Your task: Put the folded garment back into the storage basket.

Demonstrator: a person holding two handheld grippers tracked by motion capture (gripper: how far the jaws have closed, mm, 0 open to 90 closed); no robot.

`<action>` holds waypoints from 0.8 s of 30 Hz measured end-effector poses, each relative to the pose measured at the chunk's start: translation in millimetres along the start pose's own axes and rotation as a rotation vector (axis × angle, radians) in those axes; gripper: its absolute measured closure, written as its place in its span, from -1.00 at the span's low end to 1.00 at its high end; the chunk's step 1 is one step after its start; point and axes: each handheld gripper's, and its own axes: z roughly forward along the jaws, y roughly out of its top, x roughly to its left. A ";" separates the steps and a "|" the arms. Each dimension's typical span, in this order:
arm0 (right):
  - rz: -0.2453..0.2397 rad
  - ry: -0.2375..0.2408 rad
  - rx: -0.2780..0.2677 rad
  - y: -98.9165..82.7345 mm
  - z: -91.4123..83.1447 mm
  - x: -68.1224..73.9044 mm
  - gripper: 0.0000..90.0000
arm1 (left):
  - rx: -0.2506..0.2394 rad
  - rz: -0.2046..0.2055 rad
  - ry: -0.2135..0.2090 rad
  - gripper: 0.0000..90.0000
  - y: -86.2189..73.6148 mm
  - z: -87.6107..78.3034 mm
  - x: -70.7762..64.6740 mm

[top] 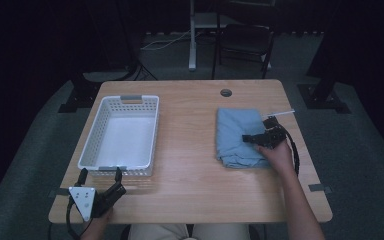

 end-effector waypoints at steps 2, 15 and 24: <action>-0.009 -0.002 -0.001 -0.2 0.1 -0.2 -0.50 | 0.000 0.000 0.000 -0.91 0.0 0.0 0.0; 0.064 0.105 -0.031 -7.5 -0.9 -4.8 0.34 | 0.000 0.000 0.000 -0.91 0.0 0.0 0.0; 0.039 0.131 -0.091 -4.3 -14.3 4.9 0.43 | 0.000 0.000 0.000 -0.91 0.0 0.0 0.0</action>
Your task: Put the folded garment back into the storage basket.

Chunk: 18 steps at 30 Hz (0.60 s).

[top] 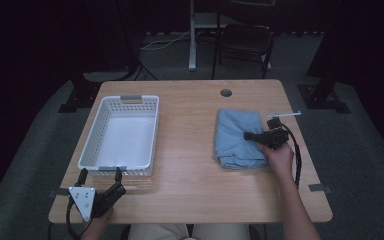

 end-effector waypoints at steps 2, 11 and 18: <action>-0.004 0.009 -0.005 0.6 -1.9 1.8 0.43 | 0.000 0.000 0.000 -0.91 0.0 0.0 0.0; 0.001 0.038 -0.041 2.4 -8.9 7.9 0.44 | 0.000 0.000 0.000 -0.91 0.0 0.0 0.0; -0.006 0.056 -0.068 8.0 -15.8 14.9 0.44 | 0.001 0.000 -0.006 -0.91 0.0 0.0 0.2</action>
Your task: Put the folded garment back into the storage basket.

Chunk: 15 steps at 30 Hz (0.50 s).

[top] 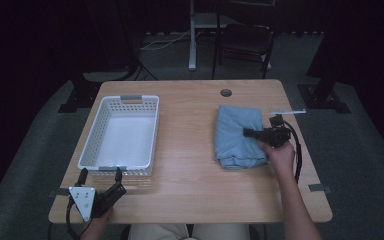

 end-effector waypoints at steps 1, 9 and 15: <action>-0.007 -0.001 -0.003 0.9 -0.6 1.4 0.44 | 0.000 0.000 0.000 -0.91 0.0 0.0 0.0; 0.010 0.004 -0.063 5.6 -6.8 6.8 0.44 | 0.000 0.000 0.000 -0.91 0.0 0.0 0.0; 0.028 0.019 -0.088 9.4 -14.2 9.3 0.44 | 0.000 0.000 0.000 -0.91 0.0 0.0 0.0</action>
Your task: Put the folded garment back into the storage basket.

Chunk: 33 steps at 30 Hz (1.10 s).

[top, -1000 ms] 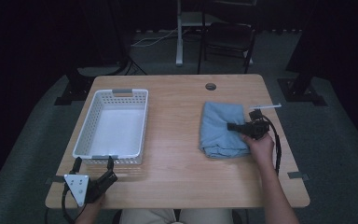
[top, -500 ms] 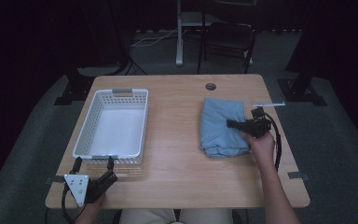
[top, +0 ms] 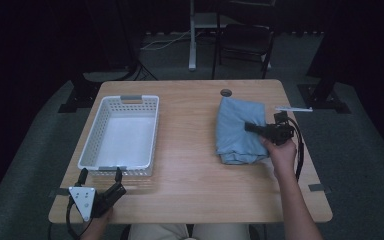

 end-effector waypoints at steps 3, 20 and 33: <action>-0.008 0.001 -0.013 7.6 -3.7 7.0 0.44 | 0.000 0.000 0.000 -0.91 0.0 0.0 0.0; -0.036 0.043 -0.087 33.9 -18.2 34.0 0.44 | -0.001 0.000 0.000 -0.91 0.0 0.0 0.0; -0.048 0.045 -0.127 48.4 -28.6 45.5 0.44 | 0.000 0.000 0.000 -0.91 0.0 0.0 0.0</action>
